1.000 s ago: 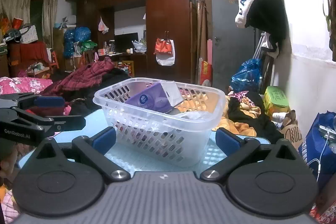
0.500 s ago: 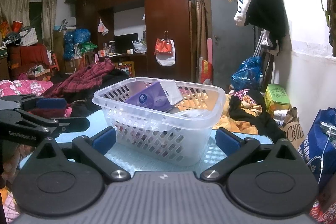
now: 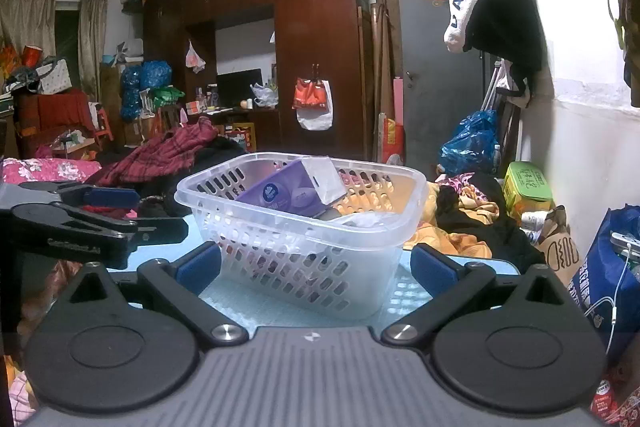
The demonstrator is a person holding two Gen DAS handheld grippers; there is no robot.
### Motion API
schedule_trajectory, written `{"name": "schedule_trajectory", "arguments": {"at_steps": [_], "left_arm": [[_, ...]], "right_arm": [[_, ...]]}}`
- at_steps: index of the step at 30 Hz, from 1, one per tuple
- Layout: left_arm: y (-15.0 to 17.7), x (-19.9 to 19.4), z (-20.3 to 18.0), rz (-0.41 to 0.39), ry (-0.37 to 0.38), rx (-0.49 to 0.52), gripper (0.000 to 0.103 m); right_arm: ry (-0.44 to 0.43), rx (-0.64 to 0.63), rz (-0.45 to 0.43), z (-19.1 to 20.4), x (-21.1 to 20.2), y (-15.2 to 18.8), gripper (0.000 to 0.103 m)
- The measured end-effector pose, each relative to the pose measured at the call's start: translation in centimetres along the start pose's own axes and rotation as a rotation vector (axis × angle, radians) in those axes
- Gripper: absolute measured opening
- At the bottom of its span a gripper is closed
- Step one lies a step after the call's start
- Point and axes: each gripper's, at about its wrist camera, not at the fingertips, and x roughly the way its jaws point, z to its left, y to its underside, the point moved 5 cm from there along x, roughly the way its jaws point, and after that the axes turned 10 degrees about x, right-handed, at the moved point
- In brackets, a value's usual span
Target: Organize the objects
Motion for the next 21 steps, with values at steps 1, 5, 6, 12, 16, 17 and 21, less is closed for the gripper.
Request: {"name": "schedule_trajectory", "arguments": {"at_steps": [1, 5, 6, 12, 16, 17, 21], "left_arm": [[0.0, 0.2, 0.0, 0.003, 0.000, 0.001, 0.100], [-0.1, 0.7, -0.2, 0.012, 0.002, 0.003, 0.100], [-0.1, 0.8, -0.2, 0.014, 0.003, 0.003, 0.100], [-0.3, 1.2, -0.4, 0.013, 0.004, -0.001, 0.100], [-0.4, 1.1, -0.8, 0.002, 0.008, 0.005, 0.100], [-0.5, 1.0, -0.9, -0.008, 0.002, 0.008, 0.100], [-0.7, 0.6, -1.2, -0.022, -0.023, 0.024, 0.100]], "right_arm": [[0.001, 0.000, 0.000, 0.0, 0.0, 0.0, 0.103], [0.001, 0.006, 0.002, -0.2, 0.0, 0.0, 0.103], [0.002, 0.007, 0.002, -0.2, 0.1, 0.1, 0.103], [0.005, 0.013, 0.006, -0.5, 0.1, 0.3, 0.103], [0.003, 0.018, 0.007, -0.5, 0.1, 0.3, 0.103], [0.004, 0.018, 0.007, -0.5, 0.1, 0.3, 0.103], [0.004, 0.019, 0.007, -0.6, 0.2, 0.2, 0.103]]}}
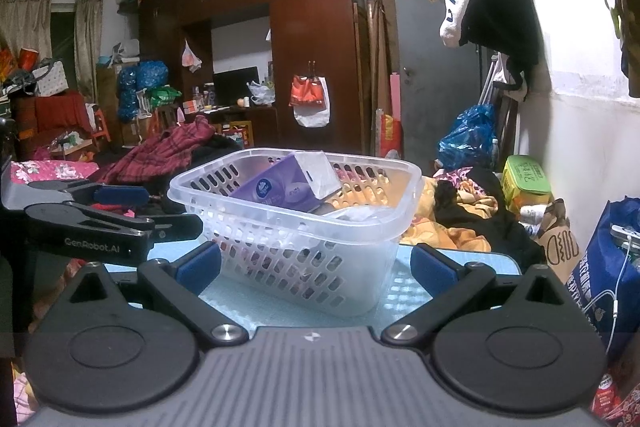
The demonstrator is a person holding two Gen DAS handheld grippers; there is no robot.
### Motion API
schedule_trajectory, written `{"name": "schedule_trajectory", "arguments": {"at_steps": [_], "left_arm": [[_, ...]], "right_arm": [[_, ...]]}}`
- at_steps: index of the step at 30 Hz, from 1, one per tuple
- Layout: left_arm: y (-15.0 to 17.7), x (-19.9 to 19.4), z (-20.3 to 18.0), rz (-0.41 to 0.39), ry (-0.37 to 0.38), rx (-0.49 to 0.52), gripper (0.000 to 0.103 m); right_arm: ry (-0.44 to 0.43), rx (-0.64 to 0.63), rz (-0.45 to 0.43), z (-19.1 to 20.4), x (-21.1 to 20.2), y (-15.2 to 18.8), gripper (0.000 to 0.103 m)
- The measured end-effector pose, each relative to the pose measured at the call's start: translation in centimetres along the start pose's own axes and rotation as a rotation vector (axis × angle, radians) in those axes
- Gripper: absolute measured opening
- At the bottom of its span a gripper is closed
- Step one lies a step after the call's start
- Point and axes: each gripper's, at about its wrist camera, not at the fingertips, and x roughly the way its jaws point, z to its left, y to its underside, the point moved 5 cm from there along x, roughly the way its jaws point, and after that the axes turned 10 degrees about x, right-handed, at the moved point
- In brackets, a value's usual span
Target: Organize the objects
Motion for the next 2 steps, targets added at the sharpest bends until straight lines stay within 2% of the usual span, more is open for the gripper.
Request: {"name": "schedule_trajectory", "arguments": {"at_steps": [2], "left_arm": [[-0.15, -0.25, -0.15, -0.013, -0.006, 0.007, 0.100]], "right_arm": [[-0.001, 0.001, 0.000, -0.02, 0.00, 0.00, 0.103]]}}
